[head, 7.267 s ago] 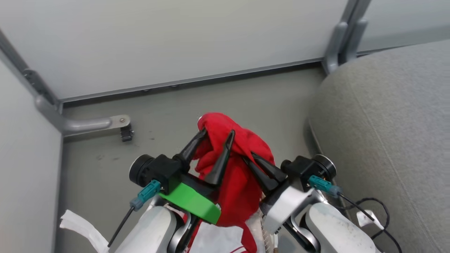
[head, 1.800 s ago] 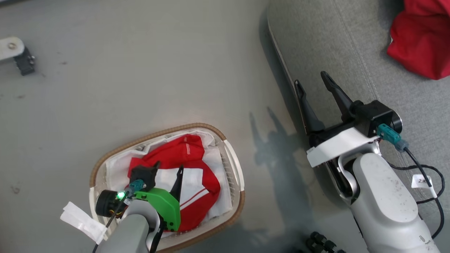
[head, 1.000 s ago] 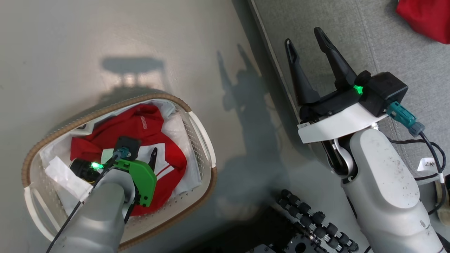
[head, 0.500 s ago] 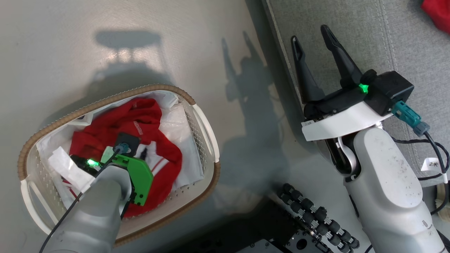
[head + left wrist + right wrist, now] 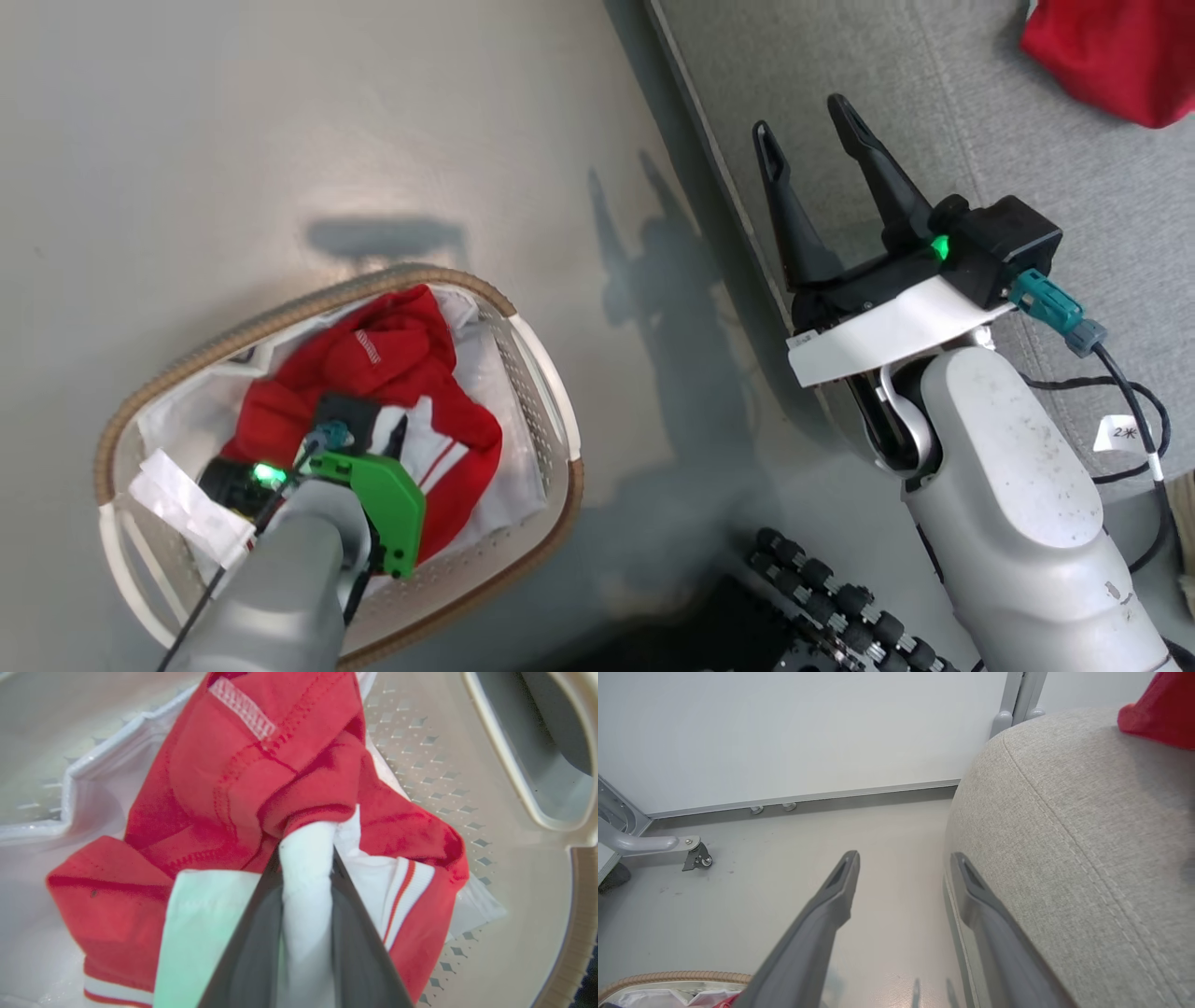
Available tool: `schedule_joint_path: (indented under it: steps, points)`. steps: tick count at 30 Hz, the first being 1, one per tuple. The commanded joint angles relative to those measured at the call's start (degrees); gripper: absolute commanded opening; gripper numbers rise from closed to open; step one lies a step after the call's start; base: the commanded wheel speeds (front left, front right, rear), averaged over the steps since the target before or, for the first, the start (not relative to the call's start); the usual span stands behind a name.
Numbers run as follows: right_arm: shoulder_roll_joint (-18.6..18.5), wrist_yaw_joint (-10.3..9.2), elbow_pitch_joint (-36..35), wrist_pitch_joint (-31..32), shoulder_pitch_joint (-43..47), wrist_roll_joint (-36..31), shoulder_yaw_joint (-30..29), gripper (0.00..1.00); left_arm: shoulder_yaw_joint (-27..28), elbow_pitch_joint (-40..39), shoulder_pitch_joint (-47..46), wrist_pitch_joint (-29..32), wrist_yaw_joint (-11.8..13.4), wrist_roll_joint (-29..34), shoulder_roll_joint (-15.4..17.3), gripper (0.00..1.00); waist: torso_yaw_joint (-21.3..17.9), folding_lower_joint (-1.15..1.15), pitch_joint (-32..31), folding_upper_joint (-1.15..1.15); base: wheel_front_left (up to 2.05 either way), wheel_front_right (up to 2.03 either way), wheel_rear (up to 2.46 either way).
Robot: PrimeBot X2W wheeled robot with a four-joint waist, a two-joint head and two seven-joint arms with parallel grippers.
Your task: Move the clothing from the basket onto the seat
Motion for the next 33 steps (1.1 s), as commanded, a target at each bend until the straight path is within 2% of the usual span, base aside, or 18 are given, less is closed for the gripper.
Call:
schedule_joint_path:
  steps: [1,9,17,24,33]
  points:
    - [-0.17,-0.08,0.83,-0.12,1.31,-0.28,-0.15,1.0,-0.42,-0.59,1.55,-0.35,-0.14,-0.45,-0.39,0.0,1.65,0.0,-4.98,0.0,0.0,0.0,0.0]
    - [-0.18,-0.07,3.7,-0.13,4.59,-1.93,-0.87,1.0,-1.77,-7.88,7.03,-0.52,-0.16,-1.25,-0.84,0.0,5.54,0.0,-13.5,0.0,0.0,0.0,0.0]
    - [-0.61,-0.08,5.58,-0.12,8.58,-2.99,-2.07,1.0,1.21,-15.82,12.96,-0.51,-0.17,0.04,-0.4,0.0,10.16,0.0,-20.76,0.0,0.0,0.0,0.0]
    - [-1.7,-0.08,7.25,-0.12,12.05,-3.15,-2.44,1.0,5.3,-23.31,17.4,-0.52,-0.17,2.43,-1.43,0.0,14.16,0.0,-26.8,0.0,0.0,0.0,0.0]
    - [-2.3,-0.08,8.63,-0.13,16.4,-2.91,-2.66,1.0,11.69,-34.88,22.36,-0.52,-0.17,5.85,-2.37,0.0,17.48,0.0,-33.34,0.0,0.0,0.0,0.0]
